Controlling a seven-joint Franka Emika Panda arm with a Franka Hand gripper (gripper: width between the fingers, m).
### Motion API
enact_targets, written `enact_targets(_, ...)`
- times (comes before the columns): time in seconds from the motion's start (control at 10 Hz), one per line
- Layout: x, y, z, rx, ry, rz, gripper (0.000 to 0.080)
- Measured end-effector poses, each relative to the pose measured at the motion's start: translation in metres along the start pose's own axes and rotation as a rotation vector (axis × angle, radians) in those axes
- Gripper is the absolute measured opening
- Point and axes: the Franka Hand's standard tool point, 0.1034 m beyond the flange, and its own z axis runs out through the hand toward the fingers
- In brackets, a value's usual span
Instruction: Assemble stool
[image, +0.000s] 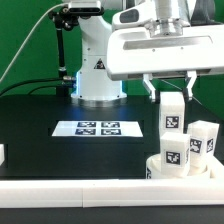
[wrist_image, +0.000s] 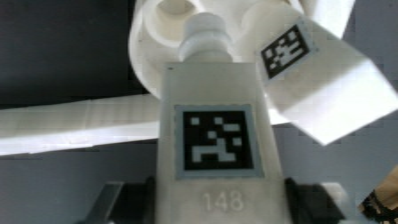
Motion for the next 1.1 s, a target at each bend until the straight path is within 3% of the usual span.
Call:
enact_targets(0.6,-0.001,0.020,0.011,-0.024,-0.010,-0.033,0.0338)
enact_targets(1.1,-0.012,0.014,0.020,-0.024,-0.024,-0.048,0.0338)
